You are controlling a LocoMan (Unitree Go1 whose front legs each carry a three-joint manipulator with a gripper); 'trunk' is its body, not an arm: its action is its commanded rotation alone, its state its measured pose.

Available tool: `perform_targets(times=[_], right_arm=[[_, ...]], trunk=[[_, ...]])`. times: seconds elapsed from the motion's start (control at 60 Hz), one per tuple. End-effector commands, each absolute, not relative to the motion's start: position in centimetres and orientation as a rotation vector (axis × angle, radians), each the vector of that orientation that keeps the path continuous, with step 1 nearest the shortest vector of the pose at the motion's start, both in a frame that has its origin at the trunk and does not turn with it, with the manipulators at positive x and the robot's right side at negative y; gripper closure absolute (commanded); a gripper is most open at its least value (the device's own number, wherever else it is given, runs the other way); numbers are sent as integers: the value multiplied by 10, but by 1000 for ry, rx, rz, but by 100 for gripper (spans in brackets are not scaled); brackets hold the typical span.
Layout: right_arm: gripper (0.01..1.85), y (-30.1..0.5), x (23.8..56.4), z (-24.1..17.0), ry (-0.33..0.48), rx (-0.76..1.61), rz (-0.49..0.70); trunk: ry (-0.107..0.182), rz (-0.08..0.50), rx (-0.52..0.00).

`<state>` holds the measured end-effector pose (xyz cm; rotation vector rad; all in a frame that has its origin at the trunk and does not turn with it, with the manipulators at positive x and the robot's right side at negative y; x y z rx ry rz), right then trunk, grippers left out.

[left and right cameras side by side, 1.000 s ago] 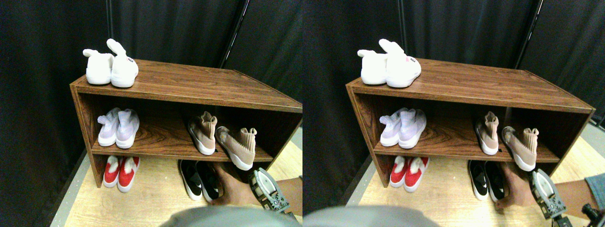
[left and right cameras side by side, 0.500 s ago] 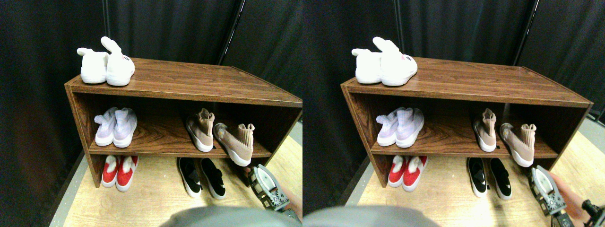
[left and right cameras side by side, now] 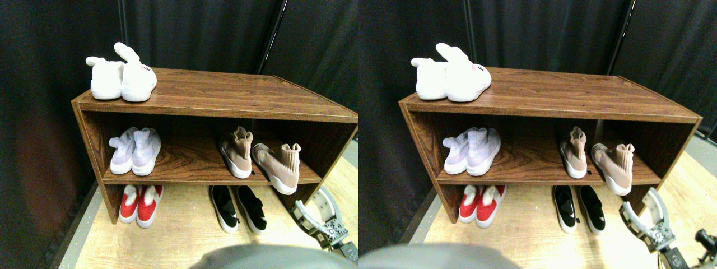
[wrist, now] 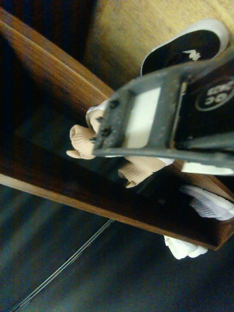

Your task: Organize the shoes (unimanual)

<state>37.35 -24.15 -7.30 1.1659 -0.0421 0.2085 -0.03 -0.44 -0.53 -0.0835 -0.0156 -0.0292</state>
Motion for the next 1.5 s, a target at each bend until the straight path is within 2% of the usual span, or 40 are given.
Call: perform_targets(times=[0.017,0.2,0.417,0.583,1.117,1.5], right_arm=[[3,-238,375,-64,-72,1098,233],[1,-237,388,-62,-75,1037,200],[1,-236,402,-69,-77,1106,171],[1,-241,422,-77,-33,1157,130],[5,-235,484,-104,33,1219,39],[6,-238,479,-104,26,1220,52]], trunk=[[-24,-33,-103],[-19,-31,-105],[-16,-25,-109],[-15,-18,-112],[-4,13,-123],[1,14,-123]])
